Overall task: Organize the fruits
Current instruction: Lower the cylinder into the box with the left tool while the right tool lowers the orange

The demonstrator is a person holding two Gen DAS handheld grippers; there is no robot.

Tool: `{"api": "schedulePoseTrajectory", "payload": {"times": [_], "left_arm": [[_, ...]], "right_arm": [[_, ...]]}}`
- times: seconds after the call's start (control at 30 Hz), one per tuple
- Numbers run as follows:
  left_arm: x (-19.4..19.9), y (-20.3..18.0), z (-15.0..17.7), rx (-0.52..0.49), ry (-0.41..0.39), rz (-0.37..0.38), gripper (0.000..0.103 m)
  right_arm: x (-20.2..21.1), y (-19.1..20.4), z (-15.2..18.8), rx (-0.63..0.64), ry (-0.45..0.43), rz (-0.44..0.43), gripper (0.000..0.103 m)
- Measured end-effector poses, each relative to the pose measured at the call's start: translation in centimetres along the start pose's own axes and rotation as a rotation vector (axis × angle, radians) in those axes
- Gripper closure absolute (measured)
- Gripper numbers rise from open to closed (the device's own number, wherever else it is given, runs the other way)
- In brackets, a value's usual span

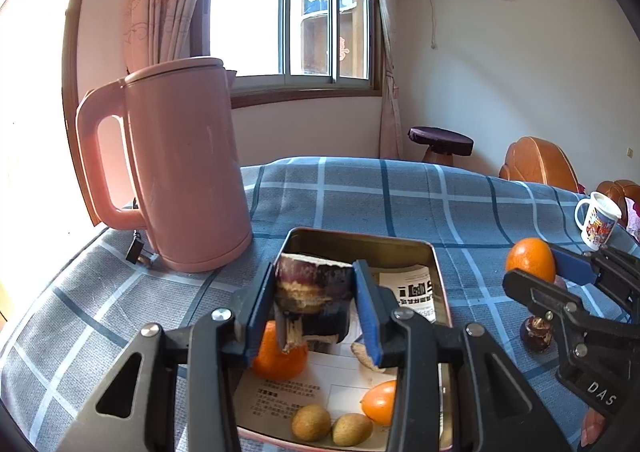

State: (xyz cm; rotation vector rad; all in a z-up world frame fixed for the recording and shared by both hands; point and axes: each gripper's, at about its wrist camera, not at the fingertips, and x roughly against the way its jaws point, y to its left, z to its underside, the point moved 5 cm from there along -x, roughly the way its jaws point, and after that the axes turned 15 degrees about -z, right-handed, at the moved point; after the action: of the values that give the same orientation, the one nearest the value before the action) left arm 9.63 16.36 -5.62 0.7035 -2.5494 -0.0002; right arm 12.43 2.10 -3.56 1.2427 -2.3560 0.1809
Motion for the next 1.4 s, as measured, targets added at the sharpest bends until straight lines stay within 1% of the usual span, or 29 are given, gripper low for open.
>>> {"api": "schedulePoseTrajectory", "payload": {"times": [0.2, 0.5, 0.77, 1.07, 1.4], "left_arm": [[-1.2, 1.2, 0.4, 0.011, 0.034, -0.016, 0.062], [-1.6, 0.6, 1.1, -0.025, 0.06, -0.002, 0.062], [-2.3, 0.3, 1.7, -0.051, 0.088, 0.002, 0.062], [-2.3, -0.2, 1.9, -0.092, 0.083, -0.005, 0.062], [-2.8, -0.4, 2.1, -0.128, 0.088, 0.005, 0.061]], "right_arm": [[-1.6, 1.0, -0.1, 0.006, 0.016, -0.025, 0.064], [-3.7, 2.5, 0.2, 0.015, 0.05, -0.062, 0.064], [-5.1, 2.9, 1.0, 0.008, 0.081, -0.079, 0.064], [-5.8, 2.8, 1.7, -0.009, 0.108, -0.087, 0.064], [-6.3, 2.7, 2.0, -0.019, 0.127, -0.098, 0.064]]}}
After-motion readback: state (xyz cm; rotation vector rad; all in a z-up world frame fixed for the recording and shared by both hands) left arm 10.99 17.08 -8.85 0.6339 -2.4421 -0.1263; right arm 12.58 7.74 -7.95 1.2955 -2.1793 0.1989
